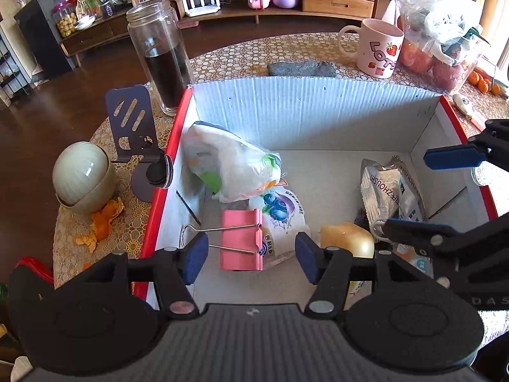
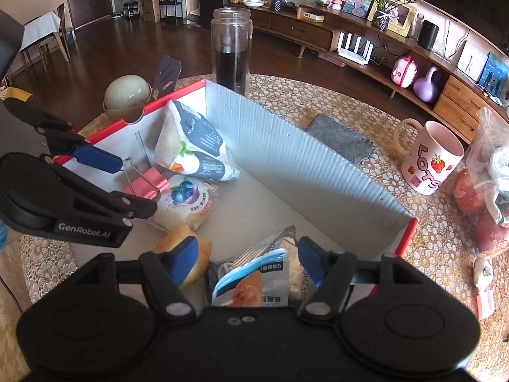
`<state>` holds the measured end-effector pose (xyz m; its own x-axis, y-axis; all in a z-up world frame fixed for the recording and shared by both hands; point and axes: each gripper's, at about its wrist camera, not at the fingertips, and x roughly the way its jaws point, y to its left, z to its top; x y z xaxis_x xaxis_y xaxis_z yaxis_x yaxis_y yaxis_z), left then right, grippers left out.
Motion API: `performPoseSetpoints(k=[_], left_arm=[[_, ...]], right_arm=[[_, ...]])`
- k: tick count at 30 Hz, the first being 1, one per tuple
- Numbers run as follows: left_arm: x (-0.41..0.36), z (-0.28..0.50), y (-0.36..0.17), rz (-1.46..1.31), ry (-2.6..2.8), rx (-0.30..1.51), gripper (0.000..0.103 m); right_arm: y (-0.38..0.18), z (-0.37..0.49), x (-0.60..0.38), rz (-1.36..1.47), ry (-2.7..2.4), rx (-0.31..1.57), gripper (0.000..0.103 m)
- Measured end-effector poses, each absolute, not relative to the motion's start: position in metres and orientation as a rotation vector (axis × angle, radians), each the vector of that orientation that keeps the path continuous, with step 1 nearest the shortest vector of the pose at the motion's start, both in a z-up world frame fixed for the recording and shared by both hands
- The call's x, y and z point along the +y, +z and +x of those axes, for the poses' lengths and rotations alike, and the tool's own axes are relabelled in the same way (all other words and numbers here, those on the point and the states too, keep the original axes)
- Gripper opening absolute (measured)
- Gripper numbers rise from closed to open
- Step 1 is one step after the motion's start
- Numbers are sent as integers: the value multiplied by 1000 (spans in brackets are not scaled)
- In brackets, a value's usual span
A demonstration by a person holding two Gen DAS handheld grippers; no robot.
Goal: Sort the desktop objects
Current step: 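Lower the packet and clip into the shoebox and open both tools, then withdraw both open tools from the shoebox toward the tooth plush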
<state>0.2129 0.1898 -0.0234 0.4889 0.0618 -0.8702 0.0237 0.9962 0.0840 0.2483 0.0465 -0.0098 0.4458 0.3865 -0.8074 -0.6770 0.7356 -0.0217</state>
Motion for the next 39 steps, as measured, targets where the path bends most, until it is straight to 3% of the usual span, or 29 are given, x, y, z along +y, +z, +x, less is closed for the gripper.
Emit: performPoseSetpoints(k=[8,20,23,31,39], left_arm=[[178,196,-3,103,17,1031,62],[157,160,24,98,-4,954,63],[152,151,29,84,-13,944,70],[136,133,36,72,-26,935,71],[107,116,44,85,-46,909,85]], right_arm=[[12,225,29,-348,702,853,75],[41,187,-4,-284,716,792,86],[46,177,-11,-275,721,780,88],[56,154,-31,-249,709,758,88],[66,135,-60,-215,689,725,92]])
